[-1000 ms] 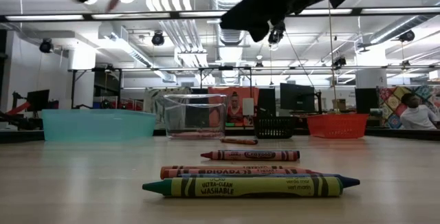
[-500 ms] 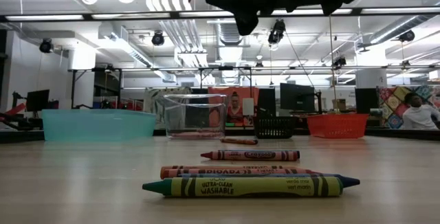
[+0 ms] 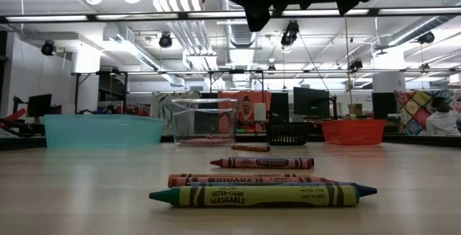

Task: Sort crayons
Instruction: Put the orange crayon into the orange bin

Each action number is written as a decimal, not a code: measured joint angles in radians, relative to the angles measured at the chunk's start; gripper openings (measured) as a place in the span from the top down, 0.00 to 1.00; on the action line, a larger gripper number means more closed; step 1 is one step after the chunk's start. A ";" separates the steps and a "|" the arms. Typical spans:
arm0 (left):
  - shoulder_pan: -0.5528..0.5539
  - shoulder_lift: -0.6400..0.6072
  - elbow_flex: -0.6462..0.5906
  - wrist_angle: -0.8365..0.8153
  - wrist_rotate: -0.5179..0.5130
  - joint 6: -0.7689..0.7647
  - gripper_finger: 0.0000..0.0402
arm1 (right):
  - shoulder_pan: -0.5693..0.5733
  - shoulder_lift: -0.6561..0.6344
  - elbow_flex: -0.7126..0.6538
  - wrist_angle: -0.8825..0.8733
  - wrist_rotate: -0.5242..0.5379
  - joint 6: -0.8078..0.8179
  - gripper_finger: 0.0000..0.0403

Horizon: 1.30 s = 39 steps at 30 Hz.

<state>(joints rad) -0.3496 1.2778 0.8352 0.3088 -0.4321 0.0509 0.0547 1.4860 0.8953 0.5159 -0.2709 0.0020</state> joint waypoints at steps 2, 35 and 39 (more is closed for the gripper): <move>0.001 0.000 0.000 0.000 -0.008 0.000 1.00 | 0.000 0.000 0.000 0.024 -0.017 -0.002 0.81; 0.014 0.039 0.000 0.119 -0.060 -0.009 0.99 | 0.005 0.006 0.038 0.059 0.061 -0.073 0.79; 0.014 0.040 0.000 0.119 -0.060 -0.017 0.95 | 0.005 0.006 0.038 0.061 0.063 -0.091 0.95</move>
<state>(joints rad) -0.3355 1.3174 0.8352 0.4282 -0.4919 0.0334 0.0593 1.4925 0.9337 0.5772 -0.2083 -0.0893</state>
